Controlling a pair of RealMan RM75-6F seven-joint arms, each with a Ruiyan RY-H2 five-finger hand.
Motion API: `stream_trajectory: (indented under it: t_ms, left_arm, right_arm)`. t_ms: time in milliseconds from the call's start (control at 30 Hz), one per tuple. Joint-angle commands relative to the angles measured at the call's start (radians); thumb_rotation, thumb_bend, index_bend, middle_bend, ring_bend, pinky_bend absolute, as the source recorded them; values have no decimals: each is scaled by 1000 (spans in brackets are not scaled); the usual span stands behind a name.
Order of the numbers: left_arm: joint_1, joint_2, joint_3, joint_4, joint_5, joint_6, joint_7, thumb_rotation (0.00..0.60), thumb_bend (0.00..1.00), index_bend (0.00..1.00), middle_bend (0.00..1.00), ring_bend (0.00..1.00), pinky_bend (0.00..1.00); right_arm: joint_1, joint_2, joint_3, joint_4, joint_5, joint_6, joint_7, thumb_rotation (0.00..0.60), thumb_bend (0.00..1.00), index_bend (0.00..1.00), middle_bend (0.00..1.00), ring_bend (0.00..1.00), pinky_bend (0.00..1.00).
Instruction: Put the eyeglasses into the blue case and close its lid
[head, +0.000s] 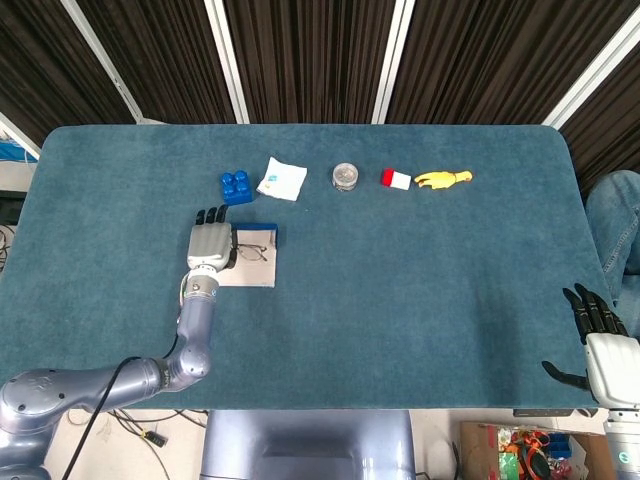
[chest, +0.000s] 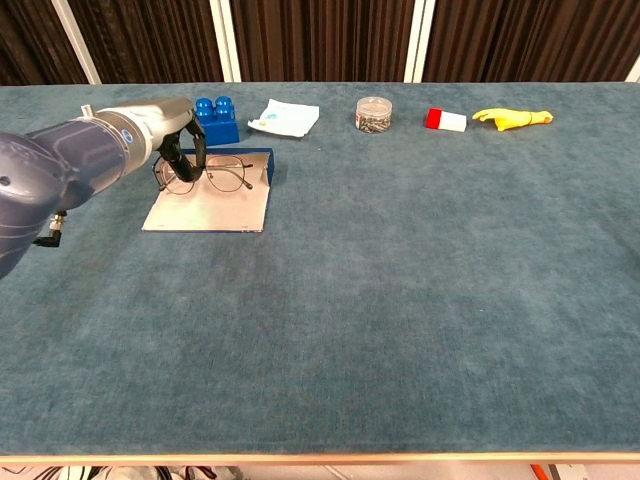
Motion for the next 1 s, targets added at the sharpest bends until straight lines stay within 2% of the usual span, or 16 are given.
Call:
stream_trajectory:
  t_ms: [33,433,533,600,700,767,900,1000]
  left_arm:
    - [-11,-29,-16,46,-5,-20,-4,600,431,582,38,0,0]
    - [-29,-83,-55,166,-39,-51,21,600,425,550,32,0,0]
    - [-28,-88,-59,177,-42,-61,30,600,404,482,30,0,0]
    - [-28,-87,-62,174,-46,-67,36,600,390,390,28,0,0]
    - [-26,-83,-65,158,-46,-72,41,600,373,265,25,0,0]
    - [-24,-78,-66,140,-41,-72,38,600,373,230,25,0,0]
    - [-9,-54,-61,68,-8,-48,24,600,373,213,25,0,0]
    - [25,-16,-39,-39,70,23,-7,600,373,213,25,0,0]
  right_arm:
    - [0,0,0,0,1,-1,0,600,37,4,0,47,186]
    - [0,2,2,-7,12,-6,-5,600,38,4,0,46,185]
    - [1,3,3,-8,13,-7,-5,600,38,3,0,47,186]
    - [1,3,3,-8,14,-8,-5,600,38,4,0,47,186]
    - [1,3,3,-9,15,-9,-5,600,38,4,0,47,186]
    - [1,4,3,-10,16,-9,-4,600,38,4,0,47,186]
    - [1,4,4,-10,16,-9,-3,600,38,4,0,47,186]
    - [0,5,4,-11,16,-9,2,600,38,3,0,47,186]
